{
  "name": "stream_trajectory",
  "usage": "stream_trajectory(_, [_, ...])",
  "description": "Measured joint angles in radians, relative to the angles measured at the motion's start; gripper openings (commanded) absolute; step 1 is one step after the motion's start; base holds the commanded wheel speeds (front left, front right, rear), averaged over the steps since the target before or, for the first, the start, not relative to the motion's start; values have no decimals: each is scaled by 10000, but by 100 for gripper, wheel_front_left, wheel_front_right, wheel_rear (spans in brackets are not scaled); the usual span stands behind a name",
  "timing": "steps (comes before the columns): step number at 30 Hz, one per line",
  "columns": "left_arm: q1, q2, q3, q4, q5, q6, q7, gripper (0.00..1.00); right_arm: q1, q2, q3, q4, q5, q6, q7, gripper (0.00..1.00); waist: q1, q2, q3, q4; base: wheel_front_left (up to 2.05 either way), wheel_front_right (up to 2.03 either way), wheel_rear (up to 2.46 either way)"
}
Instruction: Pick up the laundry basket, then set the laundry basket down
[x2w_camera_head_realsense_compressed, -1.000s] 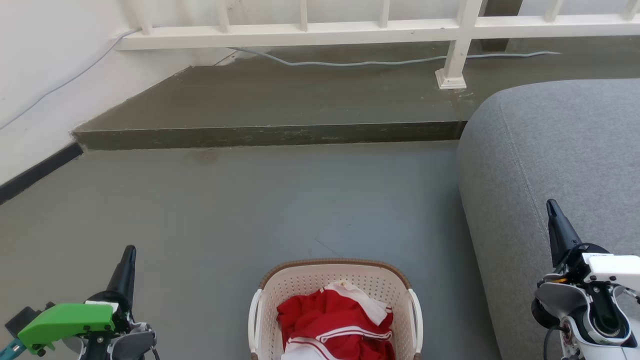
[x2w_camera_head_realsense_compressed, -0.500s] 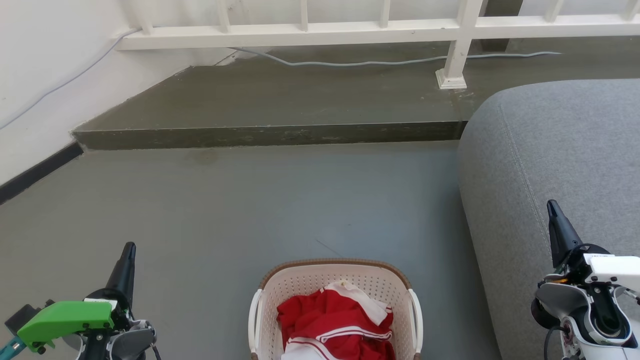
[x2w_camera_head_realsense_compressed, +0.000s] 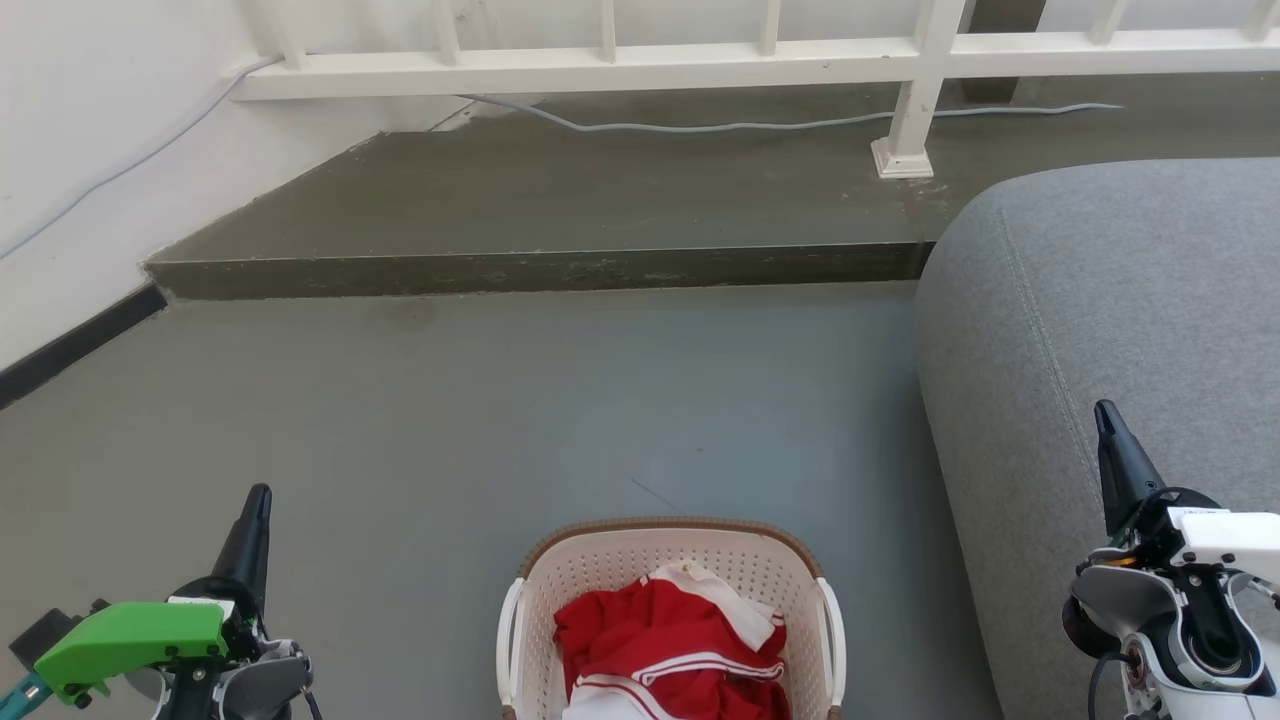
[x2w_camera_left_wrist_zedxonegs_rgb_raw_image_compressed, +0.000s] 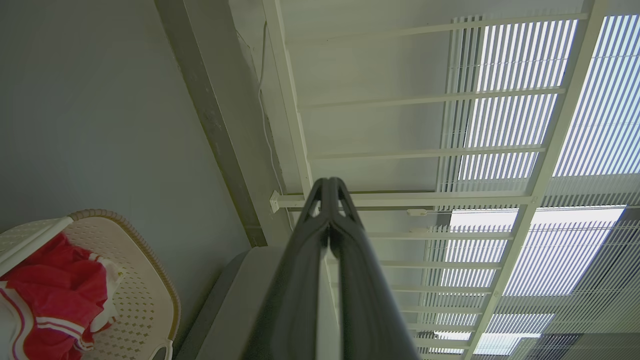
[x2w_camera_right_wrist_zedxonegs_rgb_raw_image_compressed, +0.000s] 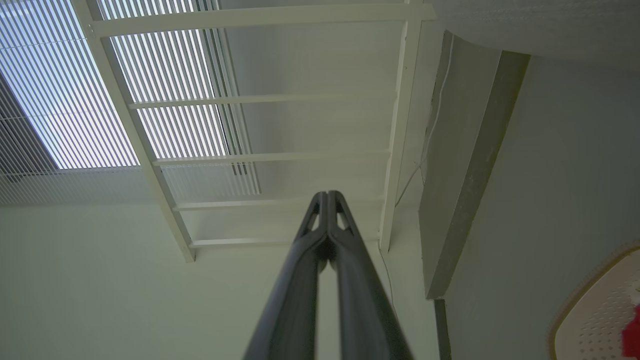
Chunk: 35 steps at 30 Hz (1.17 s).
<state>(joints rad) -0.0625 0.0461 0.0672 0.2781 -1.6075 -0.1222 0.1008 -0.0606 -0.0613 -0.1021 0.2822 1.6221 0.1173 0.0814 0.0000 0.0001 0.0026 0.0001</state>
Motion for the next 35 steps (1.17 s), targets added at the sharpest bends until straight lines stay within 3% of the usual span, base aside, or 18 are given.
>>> stream_trajectory(35, [0,-4,6,-4,0,0,0,0,-12,4,-31,-2,0,0,0,0,0,0,2,-1,0,0,0])
